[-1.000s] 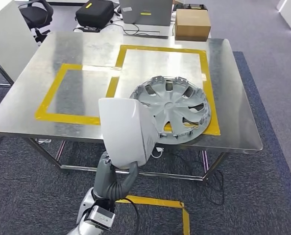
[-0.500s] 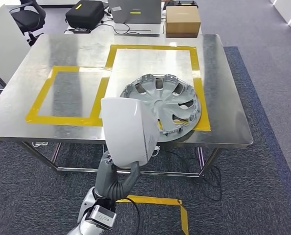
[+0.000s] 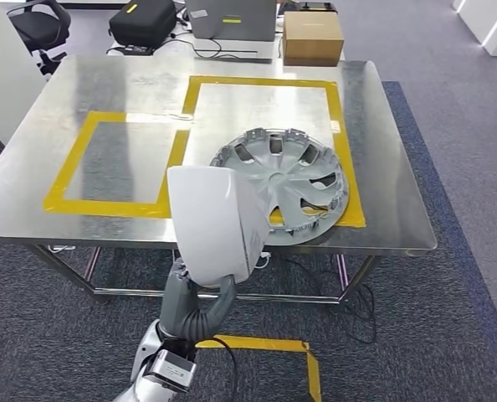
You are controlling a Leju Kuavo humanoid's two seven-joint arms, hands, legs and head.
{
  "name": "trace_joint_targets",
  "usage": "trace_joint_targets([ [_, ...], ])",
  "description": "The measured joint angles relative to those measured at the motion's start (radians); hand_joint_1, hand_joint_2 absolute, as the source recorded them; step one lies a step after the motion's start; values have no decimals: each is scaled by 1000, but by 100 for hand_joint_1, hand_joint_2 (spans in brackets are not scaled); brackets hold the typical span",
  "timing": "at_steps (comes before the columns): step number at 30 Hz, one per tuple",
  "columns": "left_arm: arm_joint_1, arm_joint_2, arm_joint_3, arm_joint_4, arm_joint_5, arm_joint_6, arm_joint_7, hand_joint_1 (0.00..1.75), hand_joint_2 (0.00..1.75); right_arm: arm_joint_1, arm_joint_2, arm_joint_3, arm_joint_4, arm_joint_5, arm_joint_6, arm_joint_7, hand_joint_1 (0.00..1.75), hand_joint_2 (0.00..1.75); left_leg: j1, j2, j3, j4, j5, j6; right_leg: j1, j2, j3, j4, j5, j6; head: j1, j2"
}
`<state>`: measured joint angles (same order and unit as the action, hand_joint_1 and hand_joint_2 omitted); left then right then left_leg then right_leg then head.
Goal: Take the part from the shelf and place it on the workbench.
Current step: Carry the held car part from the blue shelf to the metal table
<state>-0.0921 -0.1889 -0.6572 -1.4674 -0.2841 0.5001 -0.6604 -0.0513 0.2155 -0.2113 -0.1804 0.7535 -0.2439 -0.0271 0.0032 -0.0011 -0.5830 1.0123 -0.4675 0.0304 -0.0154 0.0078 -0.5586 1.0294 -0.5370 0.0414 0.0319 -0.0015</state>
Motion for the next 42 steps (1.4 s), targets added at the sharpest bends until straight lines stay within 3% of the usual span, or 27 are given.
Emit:
trace_joint_targets([
  [1,0,-1,0,0,0,0,0,175,175,0,0,0,0,0,0,0,0,0,3,1,4,-5,1,5,0,-1,-20,40,-22,3,2,0],
  [3,0,-1,0,0,0,0,1,175,175,1,0,0,0,0,0,0,0,0,2,3,6,-5,-1,11,-1,-1,-89,170,-78,9,5,0],
  [4,0,-1,0,0,0,-1,1,175,175,2,0,0,0,0,0,0,0,0,1,3,6,-5,-3,12,-1,-2,-122,226,-93,11,5,0],
  [5,1,-1,0,0,0,-1,1,175,175,3,0,0,0,0,0,0,0,0,1,3,7,-5,-4,12,-1,-2,-142,254,-91,13,5,0],
  [6,1,-1,0,0,0,-1,1,175,175,3,0,0,0,0,0,0,0,0,1,3,9,-4,-7,12,-1,-2,-142,241,-69,13,6,0],
  [7,1,-1,0,0,0,-1,1,175,175,3,0,0,0,0,0,0,0,0,1,2,13,-3,-10,10,-2,-3,-122,190,-31,13,5,0],
  [9,0,-1,0,0,0,-1,1,175,175,2,0,0,0,1,1,0,0,0,-1,1,17,3,-19,1,-2,-7,-59,55,32,11,6,0],
  [10,0,-1,0,0,0,-1,1,175,175,1,0,0,0,1,2,-1,0,0,-3,1,17,7,-23,-4,-1,-8,-36,10,45,6,5,0],
  [15,0,-1,1,-2,0,-1,1,175,175,3,0,0,0,4,11,-2,0,0,-3,1,13,27,-41,-25,0,-7,-16,-17,42,-22,-3,0],
  [17,1,0,1,-3,0,-1,0,175,175,3,0,0,0,4,13,-3,0,0,-1,1,-28,118,-90,-36,-3,-8,-10,-19,39,-32,-8,0],
  [19,1,2,1,-3,0,-1,0,175,175,2,0,0,0,4,13,-3,0,0,1,1,-97,253,-141,-41,-3,-8,-5,-19,34,-38,-10,0],
  [20,1,2,1,-3,0,-1,0,175,175,2,0,0,0,4,13,-3,0,0,1,1,-122,294,-146,-41,-2,-7,-2,-18,31,-40,-10,0],
  [21,1,2,1,-3,0,-1,0,175,175,2,0,0,0,4,13,-3,0,0,1,1,-131,301,-131,-39,-1,-6,2,-18,28,-40,-10,0],
  [22,1,2,1,-3,0,-1,0,175,175,3,0,0,0,4,13,-3,0,0,1,1,-122,270,-96,-35,0,-4,7,-18,25,-39,-10,0],
  [24,1,2,1,-3,0,-1,0,175,175,3,0,0,0,4,13,-3,0,0,-2,0,-70,142,-15,-21,2,-1,17,-19,17,-36,-10,0],
  [25,1,2,1,-3,0,-1,0,175,175,2,0,0,0,4,13,-2,0,0,-5,0,-45,84,7,-14,3,1,20,-19,14,-32,-10,0],
  [26,1,2,1,-3,0,-1,0,175,175,1,0,0,0,4,13,-2,0,0,-7,0,-29,46,13,-8,4,1,21,-19,11,-28,-10,0],
  [29,1,1,0,-4,0,-1,-1,175,175,-1,0,0,0,5,14,-1,0,0,-7,-1,-20,16,5,-2,4,-2,19,-22,7,-11,-10,0],
  [31,1,0,0,-5,0,-1,-2,175,175,-1,0,0,0,6,14,-1,0,0,-2,-1,-11,4,6,4,4,-4,1,15,-18,-2,-7,0],
  [34,2,-1,0,-5,1,-2,-2,175,175,1,0,0,0,6,14,-1,0,0,0,1,-4,0,-1,13,3,-5,-101,198,-91,7,-3,0],
  [35,2,-1,0,-5,1,-3,-2,175,175,2,0,0,0,7,14,-1,0,0,0,1,-2,0,-5,14,2,-5,-131,243,-97,10,-3,0],
  [36,2,-1,0,-5,1,-4,-2,175,175,3,0,0,0,8,15,-1,0,0,0,0,1,0,-8,14,2,-5,-144,254,-84,11,-3,0],
  [37,2,-1,0,-5,1,-5,-2,175,175,4,0,0,0,8,15,-1,0,0,0,0,6,1,-12,13,1,-5,-137,225,-52,13,-2,0],
  [39,2,-1,0,-5,1,-6,-3,175,175,3,0,0,0,9,16,-1,0,0,0,-1,18,3,-23,5,-2,-9,-84,98,22,14,-2,0],
  [40,1,-1,0,-5,1,-6,-3,175,175,2,0,0,0,9,17,-1,0,0,-3,-2,21,7,-28,0,-2,-9,-56,41,42,12,-2,0],
  [42,1,0,1,-5,1,-6,-3,175,175,2,0,0,0,9,17,-1,0,0,-7,-1,21,12,-33,-10,-1,-9,-32,-3,43,2,-4,0],
])
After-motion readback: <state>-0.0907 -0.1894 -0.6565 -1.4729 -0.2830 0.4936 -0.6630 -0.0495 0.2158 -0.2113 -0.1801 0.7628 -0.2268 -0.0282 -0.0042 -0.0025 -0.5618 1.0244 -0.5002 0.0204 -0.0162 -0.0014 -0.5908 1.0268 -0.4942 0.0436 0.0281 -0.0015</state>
